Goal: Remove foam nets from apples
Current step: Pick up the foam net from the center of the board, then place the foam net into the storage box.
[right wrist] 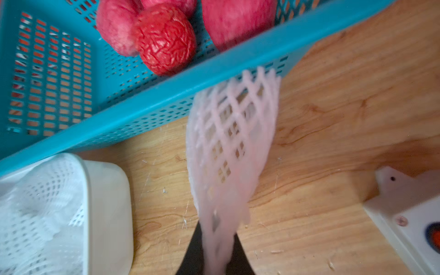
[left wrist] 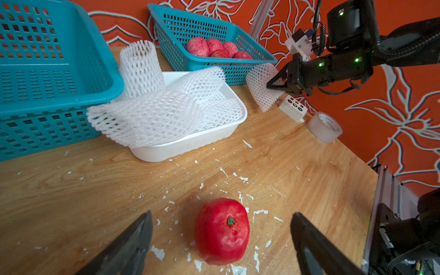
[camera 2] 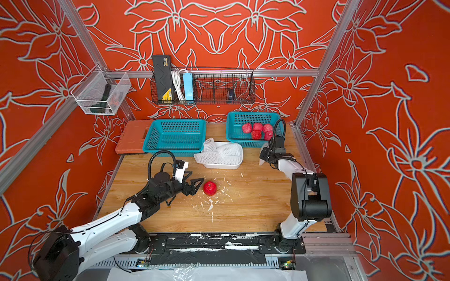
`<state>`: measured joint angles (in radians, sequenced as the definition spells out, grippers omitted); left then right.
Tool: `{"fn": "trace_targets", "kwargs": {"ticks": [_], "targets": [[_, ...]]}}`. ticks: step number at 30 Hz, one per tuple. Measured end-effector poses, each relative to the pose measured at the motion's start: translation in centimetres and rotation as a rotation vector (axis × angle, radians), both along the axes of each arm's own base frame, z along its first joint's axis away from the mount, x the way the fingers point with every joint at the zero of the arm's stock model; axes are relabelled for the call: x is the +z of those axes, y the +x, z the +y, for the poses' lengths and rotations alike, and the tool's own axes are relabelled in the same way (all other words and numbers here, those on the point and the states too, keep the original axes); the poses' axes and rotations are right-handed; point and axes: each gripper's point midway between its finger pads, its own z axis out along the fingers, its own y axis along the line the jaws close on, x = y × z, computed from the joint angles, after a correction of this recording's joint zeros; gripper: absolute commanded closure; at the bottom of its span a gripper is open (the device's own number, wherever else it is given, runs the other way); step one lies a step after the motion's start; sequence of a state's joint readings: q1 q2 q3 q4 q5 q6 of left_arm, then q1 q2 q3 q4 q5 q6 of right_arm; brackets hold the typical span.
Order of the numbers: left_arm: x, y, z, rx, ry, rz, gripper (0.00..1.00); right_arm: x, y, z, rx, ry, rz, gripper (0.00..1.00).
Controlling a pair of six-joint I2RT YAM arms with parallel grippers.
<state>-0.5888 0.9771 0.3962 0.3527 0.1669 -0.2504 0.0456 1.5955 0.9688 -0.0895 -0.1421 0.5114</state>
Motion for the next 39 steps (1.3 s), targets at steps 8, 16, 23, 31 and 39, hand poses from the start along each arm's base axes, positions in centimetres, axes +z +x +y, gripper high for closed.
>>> {"fn": "trace_targets", "kwargs": {"ticks": [8,16,23,31,39], "targets": [[0.8,0.0,0.2,0.009,-0.009,-0.025,0.11,8.6,-2.5,6.5,0.212,0.119,-0.19,0.88],[0.6,0.0,0.3,0.013,-0.011,-0.03,0.12,12.2,-4.5,19.5,0.68,0.407,-0.222,0.87],[-0.3,0.1,0.3,0.013,0.012,-0.011,0.12,6.2,-3.6,23.8,0.788,0.532,-0.026,0.84],[-0.4,0.2,0.6,0.03,0.027,-0.014,0.12,4.1,-1.7,23.4,0.739,0.451,0.054,0.77],[-0.4,0.3,0.7,0.034,0.027,-0.015,0.12,2.8,-0.9,21.6,0.669,0.308,0.097,0.61]]}}
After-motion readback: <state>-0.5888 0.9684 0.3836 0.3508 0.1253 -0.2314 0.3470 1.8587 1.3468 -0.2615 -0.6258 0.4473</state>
